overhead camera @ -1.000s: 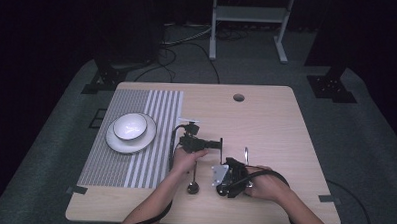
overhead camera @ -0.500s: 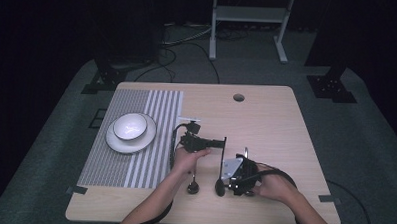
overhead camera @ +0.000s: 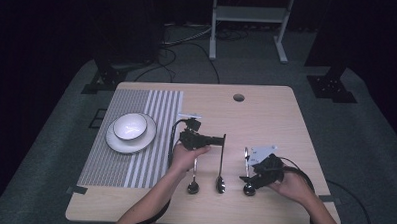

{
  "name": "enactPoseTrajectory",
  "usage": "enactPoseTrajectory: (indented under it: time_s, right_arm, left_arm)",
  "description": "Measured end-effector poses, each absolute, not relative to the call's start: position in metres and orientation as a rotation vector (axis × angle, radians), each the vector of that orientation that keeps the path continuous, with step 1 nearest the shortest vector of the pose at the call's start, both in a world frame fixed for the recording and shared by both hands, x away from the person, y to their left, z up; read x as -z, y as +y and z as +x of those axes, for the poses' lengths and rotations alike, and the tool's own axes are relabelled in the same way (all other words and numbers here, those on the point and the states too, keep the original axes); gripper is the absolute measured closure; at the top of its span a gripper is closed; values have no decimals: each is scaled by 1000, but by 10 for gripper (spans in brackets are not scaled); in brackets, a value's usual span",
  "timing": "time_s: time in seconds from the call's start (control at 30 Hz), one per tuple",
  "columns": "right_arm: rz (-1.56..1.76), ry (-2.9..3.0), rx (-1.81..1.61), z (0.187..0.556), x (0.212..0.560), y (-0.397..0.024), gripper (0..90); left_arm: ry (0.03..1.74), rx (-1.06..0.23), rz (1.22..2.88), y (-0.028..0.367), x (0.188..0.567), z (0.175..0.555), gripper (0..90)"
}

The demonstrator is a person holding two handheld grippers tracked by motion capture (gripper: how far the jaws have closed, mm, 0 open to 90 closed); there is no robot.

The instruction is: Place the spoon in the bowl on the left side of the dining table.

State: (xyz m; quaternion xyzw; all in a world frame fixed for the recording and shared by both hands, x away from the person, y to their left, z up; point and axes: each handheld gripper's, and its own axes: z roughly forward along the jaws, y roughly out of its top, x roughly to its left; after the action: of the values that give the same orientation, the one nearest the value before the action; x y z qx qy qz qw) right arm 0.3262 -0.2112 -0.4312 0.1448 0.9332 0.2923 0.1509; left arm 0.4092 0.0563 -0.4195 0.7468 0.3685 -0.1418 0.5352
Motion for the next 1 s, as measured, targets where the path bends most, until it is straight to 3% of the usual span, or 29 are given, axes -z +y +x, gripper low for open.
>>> enactPoseTrajectory:
  time_s: [0.53,1.0]
  right_arm:
    - [650,2626,-919,326,434,-261,272]
    - [712,2594,-941,324,434,-279,272]
  left_arm:
    - [890,206,1806,88,383,410,900]
    - [935,101,1803,121,358,415,900]
